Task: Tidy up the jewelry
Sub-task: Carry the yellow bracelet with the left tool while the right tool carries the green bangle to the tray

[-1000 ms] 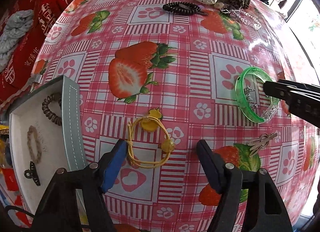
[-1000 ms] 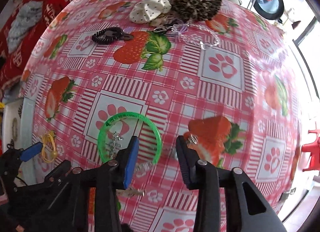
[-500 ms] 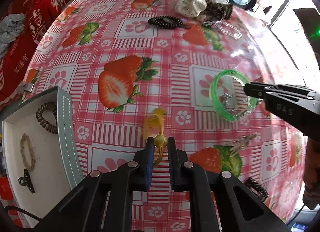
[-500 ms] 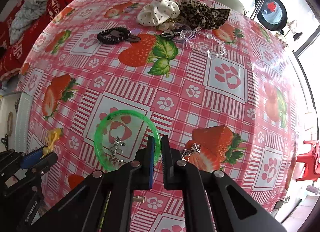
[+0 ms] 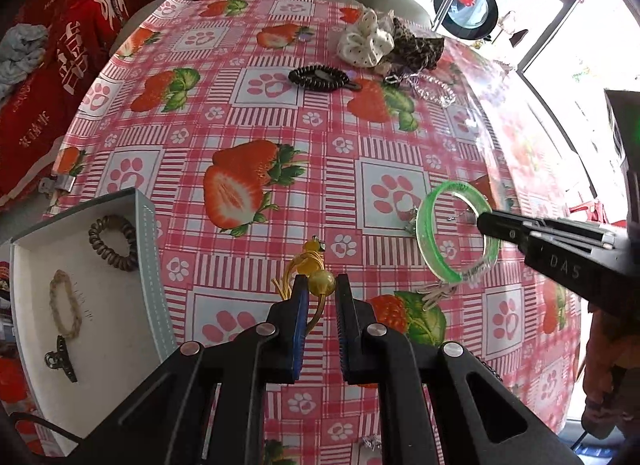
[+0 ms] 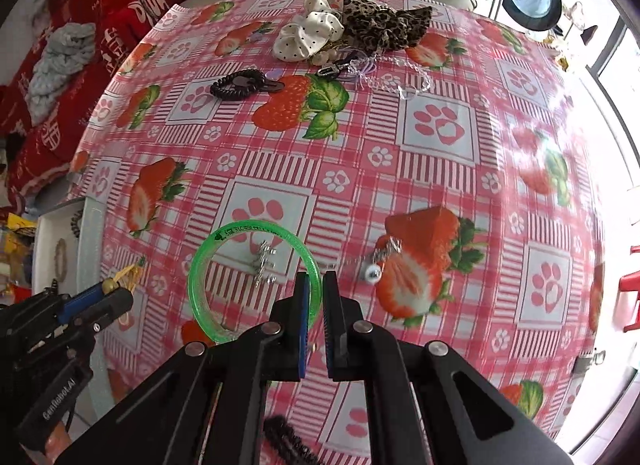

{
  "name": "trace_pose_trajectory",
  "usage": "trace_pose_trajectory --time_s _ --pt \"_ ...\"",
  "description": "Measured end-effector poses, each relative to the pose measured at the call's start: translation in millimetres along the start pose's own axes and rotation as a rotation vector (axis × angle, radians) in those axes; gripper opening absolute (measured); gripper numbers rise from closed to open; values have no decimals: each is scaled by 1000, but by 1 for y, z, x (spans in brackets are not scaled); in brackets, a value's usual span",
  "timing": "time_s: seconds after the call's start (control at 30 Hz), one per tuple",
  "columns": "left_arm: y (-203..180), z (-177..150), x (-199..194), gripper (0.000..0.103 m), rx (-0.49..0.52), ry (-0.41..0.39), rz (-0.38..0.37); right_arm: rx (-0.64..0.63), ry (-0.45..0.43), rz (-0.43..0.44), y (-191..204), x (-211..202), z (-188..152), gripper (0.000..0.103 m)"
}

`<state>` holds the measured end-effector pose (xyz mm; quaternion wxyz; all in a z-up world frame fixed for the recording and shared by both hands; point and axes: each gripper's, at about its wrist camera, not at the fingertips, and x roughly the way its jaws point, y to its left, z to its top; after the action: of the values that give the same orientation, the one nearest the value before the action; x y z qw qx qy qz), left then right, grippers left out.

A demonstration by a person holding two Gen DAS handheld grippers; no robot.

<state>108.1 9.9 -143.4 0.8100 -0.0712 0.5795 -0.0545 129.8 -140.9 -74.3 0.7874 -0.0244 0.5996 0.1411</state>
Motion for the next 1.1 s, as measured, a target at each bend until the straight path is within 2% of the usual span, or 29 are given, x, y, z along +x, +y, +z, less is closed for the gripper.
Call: trace_pose_trajectory --time_s 0.3,0.53,0.8,1.1 --pt "8 -5 -24 20 -7 -22 -18 13 14 23 7 -15 -17 7" --pt "31 -16 -47 20 -53 -56 -6 -22 15 50 30 -27 -19 7" --pt "82 -37 -73 20 -144 -87 42 -122 23 101 88 -28 -15 7" --pt "148 -72 -90 20 -253 -83 125 -261 40 173 176 -18 -13 7"
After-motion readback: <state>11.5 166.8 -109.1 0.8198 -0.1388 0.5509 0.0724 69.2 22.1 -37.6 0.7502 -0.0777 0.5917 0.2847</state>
